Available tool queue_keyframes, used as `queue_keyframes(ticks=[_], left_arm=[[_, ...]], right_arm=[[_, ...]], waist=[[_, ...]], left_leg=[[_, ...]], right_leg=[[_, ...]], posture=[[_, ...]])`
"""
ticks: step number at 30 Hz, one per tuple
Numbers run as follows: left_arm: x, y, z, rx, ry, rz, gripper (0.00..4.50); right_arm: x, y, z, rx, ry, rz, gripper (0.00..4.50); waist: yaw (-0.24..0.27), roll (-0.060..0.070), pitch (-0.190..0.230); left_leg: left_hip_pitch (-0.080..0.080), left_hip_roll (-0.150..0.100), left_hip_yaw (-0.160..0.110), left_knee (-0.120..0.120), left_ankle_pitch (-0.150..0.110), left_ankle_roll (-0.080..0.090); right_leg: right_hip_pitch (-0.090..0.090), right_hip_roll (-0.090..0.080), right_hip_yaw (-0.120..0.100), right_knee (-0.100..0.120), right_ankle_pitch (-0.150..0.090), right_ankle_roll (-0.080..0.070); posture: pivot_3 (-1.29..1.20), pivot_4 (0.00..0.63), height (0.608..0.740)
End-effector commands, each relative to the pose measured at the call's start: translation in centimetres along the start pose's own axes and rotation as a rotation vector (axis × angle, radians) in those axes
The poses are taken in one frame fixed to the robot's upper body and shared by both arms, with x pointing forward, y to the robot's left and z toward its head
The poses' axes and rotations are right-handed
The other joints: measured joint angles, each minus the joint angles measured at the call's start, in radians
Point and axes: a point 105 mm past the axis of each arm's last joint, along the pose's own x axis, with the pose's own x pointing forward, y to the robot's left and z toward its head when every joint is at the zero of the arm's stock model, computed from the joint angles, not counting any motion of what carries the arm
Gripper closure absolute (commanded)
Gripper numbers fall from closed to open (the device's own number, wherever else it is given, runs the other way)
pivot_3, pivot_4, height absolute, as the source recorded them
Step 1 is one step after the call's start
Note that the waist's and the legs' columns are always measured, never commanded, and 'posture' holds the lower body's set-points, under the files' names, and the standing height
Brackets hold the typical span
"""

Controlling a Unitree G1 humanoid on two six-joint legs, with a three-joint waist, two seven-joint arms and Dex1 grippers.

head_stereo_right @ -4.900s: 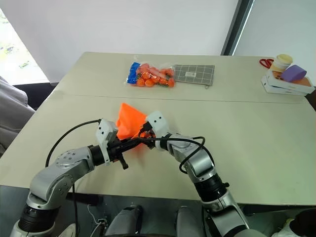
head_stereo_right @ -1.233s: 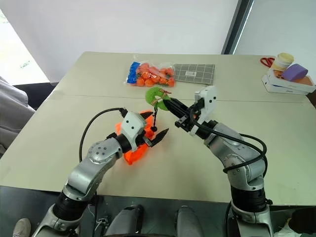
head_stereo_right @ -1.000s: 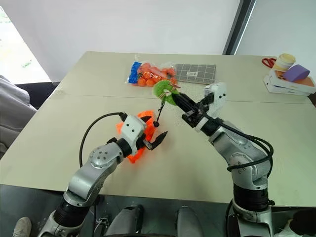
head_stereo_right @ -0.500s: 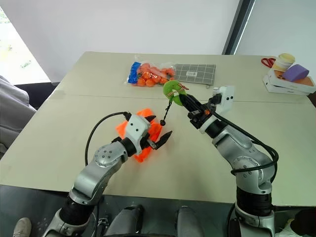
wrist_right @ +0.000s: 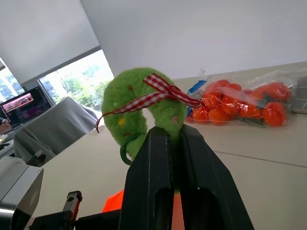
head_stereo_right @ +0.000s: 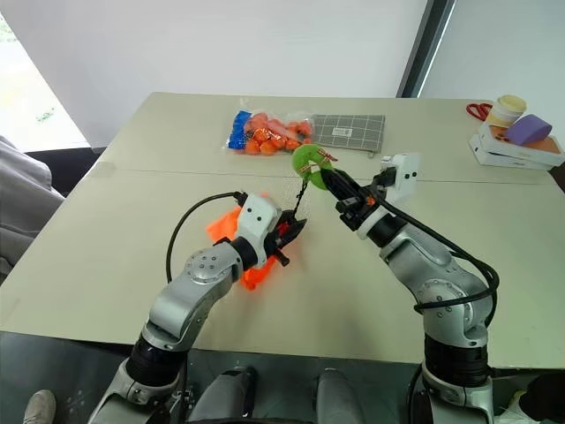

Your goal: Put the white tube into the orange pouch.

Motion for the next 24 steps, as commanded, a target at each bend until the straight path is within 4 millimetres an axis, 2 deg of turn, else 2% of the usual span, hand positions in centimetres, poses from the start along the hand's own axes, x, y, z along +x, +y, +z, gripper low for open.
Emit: queue_keyframes(ticks=[1,7,13,18,21,24], left_arm=[[-0.5,0.7,1.7,0.03,-0.054,-0.019,2.83],[-1.4,0.9,2.5,0.04,-0.097,-0.148,2.83],[-2.5,2.6,3.1,-0.102,-0.152,-0.255,2.83],[-3.0,3.5,3.0,-0.151,-0.154,-0.325,2.83],[-3.0,4.1,3.1,-0.183,-0.156,-0.338,1.96],[-3.3,4.3,2.5,-0.227,-0.134,-0.378,0.48]], right_arm=[[0.1,1.0,1.3,-0.03,-0.048,0.046,4.5],[0.2,1.3,1.3,-0.016,-0.056,0.068,4.5],[0.2,1.6,0.8,-0.028,-0.039,0.099,4.5],[0.3,1.7,0.7,-0.036,-0.042,0.103,4.5],[0.2,1.7,0.5,-0.041,-0.041,0.104,4.5],[0.2,1.8,0.3,-0.051,-0.035,0.105,4.5]], waist=[[-0.001,0.0,0.0],[-0.001,0.0,0.0],[-0.001,0.0,0.0],[-0.002,0.0,0.0],[-0.001,0.0,0.0],[-0.001,0.0,0.0]], left_leg=[[0.0,0.0,0.0,0.0,0.0,0.0],[0.0,0.0,0.0,0.0,0.0,0.0],[0.0,0.0,0.0,0.0,0.0,0.0],[0.0,0.0,0.0,0.0,0.0,0.0],[0.0,0.0,0.0,0.0,0.0,0.0],[0.0,0.0,0.0,0.0,0.0,0.0]], right_leg=[[0.0,0.0,0.0,0.0,0.0,0.0],[0.0,0.0,0.0,0.001,0.0,0.0],[0.0,0.0,0.0,0.0,0.0,0.0],[0.0,0.0,0.0,0.0,0.0,0.0],[0.0,0.0,0.0,0.0,0.0,0.0],[0.0,0.0,0.0,0.0,0.0,0.0]], posture=[[0.0,0.15,0.724],[0.0,0.15,0.724],[0.0,0.15,0.724],[0.0,0.15,0.724],[0.0,0.15,0.724],[0.0,0.15,0.724]])
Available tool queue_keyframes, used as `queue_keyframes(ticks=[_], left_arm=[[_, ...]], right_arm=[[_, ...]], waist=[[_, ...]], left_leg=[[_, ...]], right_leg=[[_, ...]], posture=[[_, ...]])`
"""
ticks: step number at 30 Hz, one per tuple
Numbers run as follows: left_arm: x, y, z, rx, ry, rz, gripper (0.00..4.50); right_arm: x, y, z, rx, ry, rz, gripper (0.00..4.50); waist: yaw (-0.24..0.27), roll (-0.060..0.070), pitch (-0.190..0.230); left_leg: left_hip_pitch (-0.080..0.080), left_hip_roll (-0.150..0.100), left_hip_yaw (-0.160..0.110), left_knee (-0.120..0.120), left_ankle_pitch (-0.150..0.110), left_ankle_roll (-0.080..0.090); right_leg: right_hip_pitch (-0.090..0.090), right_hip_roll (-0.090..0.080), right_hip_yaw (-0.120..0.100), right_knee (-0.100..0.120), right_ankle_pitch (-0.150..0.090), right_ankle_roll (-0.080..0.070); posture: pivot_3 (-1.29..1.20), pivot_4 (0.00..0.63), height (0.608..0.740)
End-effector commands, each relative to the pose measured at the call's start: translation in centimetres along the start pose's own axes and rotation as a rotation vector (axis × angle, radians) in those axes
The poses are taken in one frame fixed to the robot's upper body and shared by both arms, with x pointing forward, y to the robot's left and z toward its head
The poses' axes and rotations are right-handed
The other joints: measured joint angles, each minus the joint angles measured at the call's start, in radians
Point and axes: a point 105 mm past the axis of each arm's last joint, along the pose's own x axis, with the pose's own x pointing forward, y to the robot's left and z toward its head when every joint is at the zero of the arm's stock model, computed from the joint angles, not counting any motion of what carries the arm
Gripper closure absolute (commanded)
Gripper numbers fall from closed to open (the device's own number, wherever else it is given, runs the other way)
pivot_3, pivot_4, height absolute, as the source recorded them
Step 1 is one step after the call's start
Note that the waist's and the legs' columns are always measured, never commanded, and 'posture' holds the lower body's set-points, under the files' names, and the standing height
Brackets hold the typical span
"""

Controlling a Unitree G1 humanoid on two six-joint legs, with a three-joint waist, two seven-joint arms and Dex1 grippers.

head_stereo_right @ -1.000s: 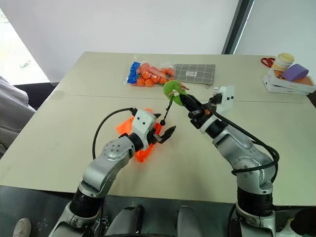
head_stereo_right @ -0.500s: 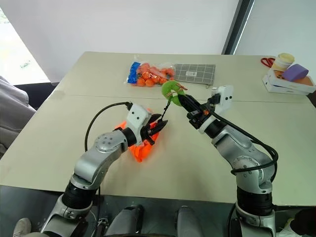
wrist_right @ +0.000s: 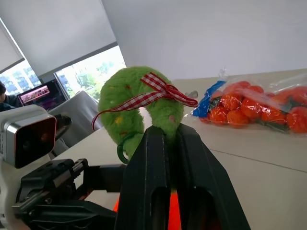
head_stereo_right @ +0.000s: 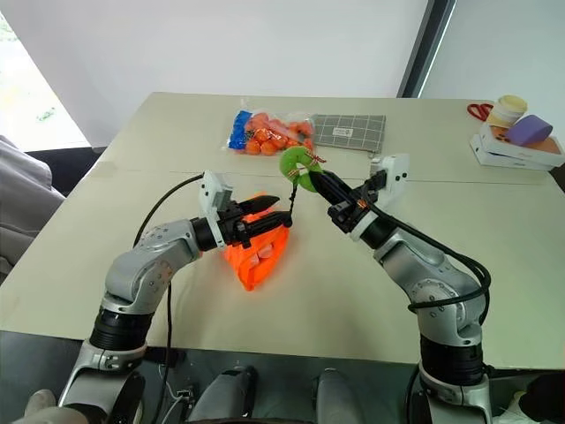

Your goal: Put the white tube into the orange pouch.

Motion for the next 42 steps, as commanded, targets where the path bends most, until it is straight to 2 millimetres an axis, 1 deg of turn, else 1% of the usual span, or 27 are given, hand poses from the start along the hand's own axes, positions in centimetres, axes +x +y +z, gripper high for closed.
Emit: queue_keyframes(ticks=[1,3,5,9,13,14,17,19,27,34,42], left_arm=[[-0.6,0.2,0.6,-0.072,-0.03,-0.055,0.05],[-1.0,1.0,0.5,-0.141,-0.045,-0.058,0.05],[-1.3,1.4,0.4,-0.187,-0.037,-0.093,0.05],[-1.3,1.5,-0.5,-0.165,0.05,-0.174,0.05],[-0.5,1.8,-0.9,-0.16,0.065,-0.199,0.05],[-0.4,1.8,-0.8,-0.167,0.062,-0.211,0.05],[0.6,0.6,-1.4,-0.147,0.103,-0.293,0.05],[0.8,0.3,-1.6,-0.15,0.114,-0.32,0.05],[1.3,0.2,-1.8,-0.167,0.142,-0.375,0.05],[2.2,0.1,-1.8,-0.17,0.141,-0.405,0.05],[2.5,-0.1,-2.2,-0.155,0.174,-0.442,0.05]], right_arm=[[0.0,0.7,0.8,-0.043,-0.039,0.023,4.5],[0.1,0.7,0.7,-0.052,-0.039,0.019,4.5],[0.2,0.7,0.6,-0.059,-0.042,0.015,4.5],[0.4,0.7,0.5,-0.075,-0.044,0.013,4.5],[0.5,0.9,0.3,-0.085,-0.044,0.019,4.5],[0.6,0.9,0.2,-0.086,-0.044,0.02,4.5],[0.7,1.0,0.1,-0.095,-0.048,0.02,4.5],[0.7,1.0,0.0,-0.096,-0.049,0.021,4.5],[0.7,1.2,-0.2,-0.098,-0.043,0.037,4.5],[0.7,1.4,-0.3,-0.096,-0.037,0.045,4.5],[0.6,1.5,-0.4,-0.096,-0.035,0.045,4.5]], waist=[[0.0,0.0,0.0],[-0.002,0.0,0.0],[-0.002,0.0,0.0],[-0.002,0.0,0.0],[0.001,0.0,0.0],[0.0,0.0,0.0],[0.0,0.0,0.0],[-0.001,0.0,0.0],[-0.002,0.0,0.0],[-0.002,0.0,0.0],[-0.002,0.0,0.0]], left_leg=[[0.0,0.0,0.0,0.0,0.0,0.0],[0.0,0.0,0.0,0.0,0.0,0.0],[0.0,0.0,0.0,0.0,0.0,0.0],[0.0,0.0,0.0,0.0,0.0,0.0],[0.0,0.0,0.0,0.0,0.0,0.0],[0.0,0.0,0.0,0.0,0.0,0.0],[0.0,0.0,0.0,0.0,0.0,0.0],[0.0,0.0,0.0,0.0,0.0,0.0],[0.0,0.0,0.0,0.0,0.0,0.0],[0.0,0.0,0.0,0.0,0.0,0.0],[0.0,0.0,0.0,0.0,0.0,0.0]], right_leg=[[0.0,0.0,0.0,0.0,0.0,0.0],[0.0,0.0,0.0,0.0,0.0,0.0],[0.0,0.0,0.0,0.001,0.0,0.0],[0.0,0.0,0.0,0.001,0.0,0.0],[0.0,0.0,0.0,0.0,0.0,0.0],[0.0,0.0,0.0,0.0,0.0,0.0],[0.0,0.0,0.0,0.0,0.0,0.0],[0.0,0.0,0.0,0.0,0.0,0.0],[-0.001,0.0,0.0,0.001,0.0,0.0],[0.0,0.0,0.0,0.001,0.001,0.002],[-0.001,0.0,0.0,0.001,0.001,0.002]], posture=[[0.0,0.15,0.724],[0.0,0.15,0.724],[0.0,0.15,0.724],[0.0,0.15,0.724],[0.0,0.15,0.724],[0.0,0.15,0.724],[0.0,0.15,0.724],[0.0,0.15,0.724],[0.0,0.15,0.724],[0.0,0.15,0.724],[0.0,0.15,0.724]])
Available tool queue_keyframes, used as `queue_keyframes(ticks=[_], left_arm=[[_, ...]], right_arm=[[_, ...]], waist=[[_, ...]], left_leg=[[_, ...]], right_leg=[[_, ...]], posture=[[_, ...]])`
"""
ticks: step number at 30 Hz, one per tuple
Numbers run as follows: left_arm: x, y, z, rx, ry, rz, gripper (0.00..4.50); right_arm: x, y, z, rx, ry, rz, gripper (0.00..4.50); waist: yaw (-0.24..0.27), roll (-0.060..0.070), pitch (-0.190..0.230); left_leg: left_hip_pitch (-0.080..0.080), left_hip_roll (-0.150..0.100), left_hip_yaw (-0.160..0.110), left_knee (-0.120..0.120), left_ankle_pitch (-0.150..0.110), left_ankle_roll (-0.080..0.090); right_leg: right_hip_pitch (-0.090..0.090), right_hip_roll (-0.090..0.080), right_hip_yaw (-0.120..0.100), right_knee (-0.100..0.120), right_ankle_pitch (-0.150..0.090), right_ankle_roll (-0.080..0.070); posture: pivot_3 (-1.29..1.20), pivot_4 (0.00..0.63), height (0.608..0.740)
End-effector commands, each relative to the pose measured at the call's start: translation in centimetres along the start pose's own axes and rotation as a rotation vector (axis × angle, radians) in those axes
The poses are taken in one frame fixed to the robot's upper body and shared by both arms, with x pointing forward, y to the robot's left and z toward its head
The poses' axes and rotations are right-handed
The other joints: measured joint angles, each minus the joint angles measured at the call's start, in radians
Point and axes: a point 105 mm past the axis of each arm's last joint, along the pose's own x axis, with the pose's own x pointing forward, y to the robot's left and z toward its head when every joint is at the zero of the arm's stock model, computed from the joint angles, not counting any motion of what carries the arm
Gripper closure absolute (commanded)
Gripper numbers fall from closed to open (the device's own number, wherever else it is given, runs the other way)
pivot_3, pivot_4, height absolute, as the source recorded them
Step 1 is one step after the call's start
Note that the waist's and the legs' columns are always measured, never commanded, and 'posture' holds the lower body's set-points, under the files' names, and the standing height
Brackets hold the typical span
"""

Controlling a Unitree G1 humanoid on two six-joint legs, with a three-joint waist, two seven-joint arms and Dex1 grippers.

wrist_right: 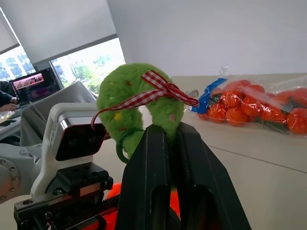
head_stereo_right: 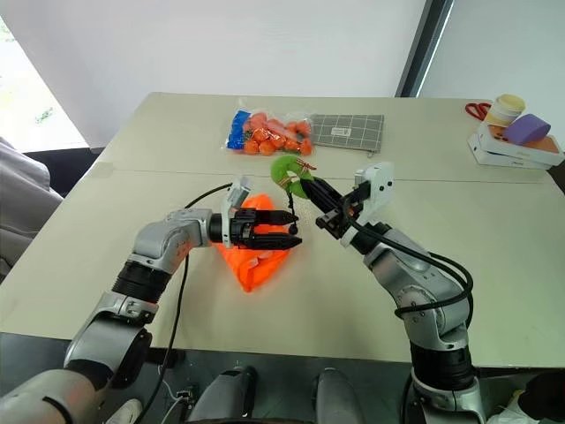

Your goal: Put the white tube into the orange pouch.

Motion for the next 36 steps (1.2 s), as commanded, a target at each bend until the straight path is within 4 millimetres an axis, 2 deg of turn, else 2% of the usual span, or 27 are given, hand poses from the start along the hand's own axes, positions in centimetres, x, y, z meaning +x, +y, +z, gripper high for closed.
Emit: queue_keyframes(ticks=[1,3,6,11,12,20,22,25,31,36], left_arm=[[0.2,-0.2,0.7,0.042,0.009,-0.03,0.05],[0.3,-0.2,0.7,0.042,0.012,-0.033,0.05],[0.4,-0.2,0.7,0.046,0.018,-0.038,1.33],[0.4,-0.1,0.8,0.052,0.017,-0.029,3.92],[0.4,-0.1,0.7,0.054,0.021,-0.027,4.25],[0.2,0.2,0.7,0.055,0.015,0.01,4.24],[0.1,0.3,0.6,0.067,0.025,0.017,3.19],[-0.1,0.4,0.8,0.098,0.019,0.052,1.87],[-1.0,-0.1,1.3,0.145,-0.018,0.133,1.87],[-1.1,-1.7,0.9,0.177,-0.051,0.209,1.87]], right_arm=[[0.1,0.8,1.0,-0.018,-0.042,0.028,4.5],[0.1,0.8,1.0,-0.018,-0.042,0.028,4.5],[0.1,0.7,0.9,-0.018,-0.041,0.028,4.5],[0.1,0.7,0.9,-0.018,-0.042,0.029,4.5],[0.2,0.7,0.9,-0.018,-0.043,0.03,4.5],[0.3,0.7,0.9,-0.016,-0.044,0.035,4.5],[0.3,0.8,0.9,-0.016,-0.045,0.036,4.5],[0.4,0.7,0.9,-0.018,-0.05,0.028,4.5],[0.4,-0.4,1.4,-0.039,-0.077,-0.046,4.5],[0.2,-0.7,1.3,-0.041,-0.081,-0.071,4.5]], waist=[[0.0,0.0,0.0],[0.0,0.0,0.0],[0.001,0.0,0.0],[0.0,0.0,0.0],[0.0,0.0,0.0],[0.0,0.0,0.0],[0.0,0.0,0.0],[0.0,0.0,0.0],[-0.003,0.0,0.0],[0.001,0.0,0.0]], left_leg=[[0.0,0.0,0.0,0.0,0.0,0.0],[0.0,0.0,0.0,0.0,0.0,0.0],[0.0,0.0,0.0,0.0,0.0,0.0],[0.0,0.0,0.0,0.0,0.0,0.0],[0.0,0.0,0.0,0.0,0.0,0.0],[0.0,0.0,0.0,0.0,0.0,0.0],[0.0,0.0,0.0,0.0,0.0,0.0],[0.0,0.0,0.0,0.0,0.0,0.0],[0.0,0.0,0.0,0.0,0.0,0.0],[0.0,0.0,-0.001,0.0,0.0,0.0]], right_leg=[[0.0,0.0,0.0,0.0,0.0,0.0],[0.0,0.0,0.0,0.0,0.0,0.0],[0.0,0.0,0.0,0.0,0.0,0.0],[0.0,0.0,0.0,0.0,0.0,0.0],[0.0,0.0,0.0,0.0,0.0,0.0],[0.0,0.0,0.0,0.0,0.0,0.0],[0.0,0.0,0.0,0.0,0.0,0.0],[0.0,0.0,0.0,0.0,0.0,0.001],[0.0,0.0,0.0,0.0,0.0,0.001],[0.0,0.0,0.0,0.001,0.0,0.001]], posture=[[0.0,0.15,0.724],[0.0,0.15,0.724],[0.0,0.15,0.724],[0.0,0.15,0.724],[0.0,0.15,0.724],[0.0,0.15,0.724],[0.0,0.15,0.724],[0.0,0.15,0.724],[0.0,0.15,0.724],[0.0,0.15,0.724]])
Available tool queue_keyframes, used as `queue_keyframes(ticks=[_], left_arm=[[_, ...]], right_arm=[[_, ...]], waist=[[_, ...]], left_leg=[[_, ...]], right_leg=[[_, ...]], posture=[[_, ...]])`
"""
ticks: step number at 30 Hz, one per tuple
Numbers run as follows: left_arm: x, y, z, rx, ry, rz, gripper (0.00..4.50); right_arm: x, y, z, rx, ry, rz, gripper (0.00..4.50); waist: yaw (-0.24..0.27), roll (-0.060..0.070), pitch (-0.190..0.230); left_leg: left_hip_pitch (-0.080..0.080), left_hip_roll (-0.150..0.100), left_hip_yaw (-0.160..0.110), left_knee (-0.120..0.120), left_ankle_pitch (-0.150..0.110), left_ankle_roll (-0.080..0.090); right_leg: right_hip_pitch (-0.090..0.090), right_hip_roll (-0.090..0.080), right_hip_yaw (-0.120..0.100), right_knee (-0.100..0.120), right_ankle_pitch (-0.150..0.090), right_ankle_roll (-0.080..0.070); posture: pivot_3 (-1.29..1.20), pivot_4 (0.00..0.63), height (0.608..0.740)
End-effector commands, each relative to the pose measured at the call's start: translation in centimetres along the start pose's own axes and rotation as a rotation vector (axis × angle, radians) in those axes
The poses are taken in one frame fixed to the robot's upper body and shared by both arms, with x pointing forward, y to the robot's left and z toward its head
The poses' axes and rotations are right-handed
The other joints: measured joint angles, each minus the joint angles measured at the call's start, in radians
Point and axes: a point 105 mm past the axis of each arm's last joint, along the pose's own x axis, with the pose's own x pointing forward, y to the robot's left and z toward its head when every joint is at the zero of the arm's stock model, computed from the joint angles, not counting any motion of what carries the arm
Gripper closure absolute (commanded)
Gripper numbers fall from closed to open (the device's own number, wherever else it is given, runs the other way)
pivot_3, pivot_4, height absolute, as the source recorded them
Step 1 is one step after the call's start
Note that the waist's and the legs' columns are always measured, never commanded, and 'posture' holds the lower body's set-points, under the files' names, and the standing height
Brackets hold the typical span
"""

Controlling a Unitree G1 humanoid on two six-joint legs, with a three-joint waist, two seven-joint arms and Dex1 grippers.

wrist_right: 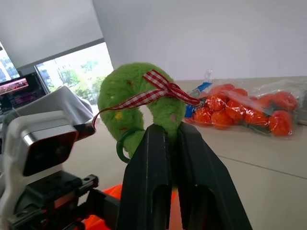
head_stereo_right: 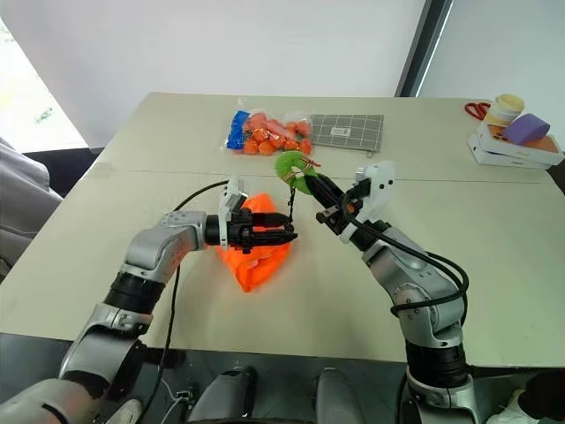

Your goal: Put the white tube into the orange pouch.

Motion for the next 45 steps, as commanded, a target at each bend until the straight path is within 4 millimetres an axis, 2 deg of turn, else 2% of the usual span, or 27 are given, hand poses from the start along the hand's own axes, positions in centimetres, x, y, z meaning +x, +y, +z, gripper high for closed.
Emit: queue_keyframes(ticks=[1,7,12,28,38,41,44,45], left_arm=[[-0.3,-1.4,1.3,0.042,-0.06,0.046,1.87],[0.1,-1.8,0.8,-0.015,-0.104,0.152,1.87],[0.1,-1.4,0.8,-0.097,-0.118,0.16,1.87],[0.4,-0.9,0.3,-0.053,-0.037,0.203,1.87],[0.9,-1.6,0.0,-0.055,-0.033,0.202,1.87],[0.9,-1.6,0.0,-0.057,-0.031,0.2,2.72],[0.8,-1.6,0.0,-0.057,-0.03,0.198,4.17],[0.8,-1.6,0.0,-0.057,-0.029,0.198,4.35]], right_arm=[[-0.1,0.3,1.2,-0.017,-0.056,0.002,4.5],[0.1,0.6,0.8,-0.003,-0.049,0.017,4.5],[0.4,0.7,0.7,-0.021,-0.044,0.023,4.5],[0.3,0.9,0.5,-0.034,-0.06,0.009,4.5],[0.4,1.0,0.5,-0.035,-0.057,0.018,4.5],[0.4,1.0,0.4,-0.035,-0.056,0.02,4.5],[0.4,0.9,0.4,-0.036,-0.056,0.02,4.5],[0.5,0.9,0.4,-0.036,-0.056,0.02,4.5]], waist=[[0.0,0.0,0.0],[0.002,0.0,0.0],[0.0,0.0,0.0],[0.001,0.0,0.0],[0.001,0.0,0.0],[0.001,0.0,0.0],[0.001,0.0,0.0],[0.001,0.0,0.0]], left_leg=[[0.0,0.0,0.0,0.0,0.0,0.0],[0.0,0.0,0.0,0.001,0.0,0.0],[0.0,0.0,0.0,0.001,0.0,0.0],[0.001,0.0,0.0,0.001,0.0,0.0],[0.001,0.0,0.0,0.001,0.0,0.0],[0.001,0.0,0.0,0.001,0.0,0.0],[0.001,0.0,0.0,0.001,0.0,0.0],[0.001,0.0,0.0,0.001,0.0,0.0]], right_leg=[[0.0,0.0,0.0,0.0,0.0,0.0],[0.001,0.0,0.0,0.0,0.0,-0.001],[0.001,0.0,0.0,0.0,-0.001,-0.002],[0.001,0.0,0.0,0.001,-0.001,-0.001],[0.001,0.0,0.0,0.001,-0.001,-0.001],[0.001,0.0,0.0,0.001,-0.001,-0.001],[0.001,0.0,0.0,0.001,-0.001,-0.002],[0.001,0.0,0.0,0.001,-0.001,-0.002]], posture=[[0.0,0.15,0.724],[0.0,0.15,0.724],[0.0,0.15,0.724],[0.0,0.15,0.724],[0.0,0.15,0.724],[0.0,0.15,0.724],[0.0,0.15,0.724],[0.0,0.15,0.724]])
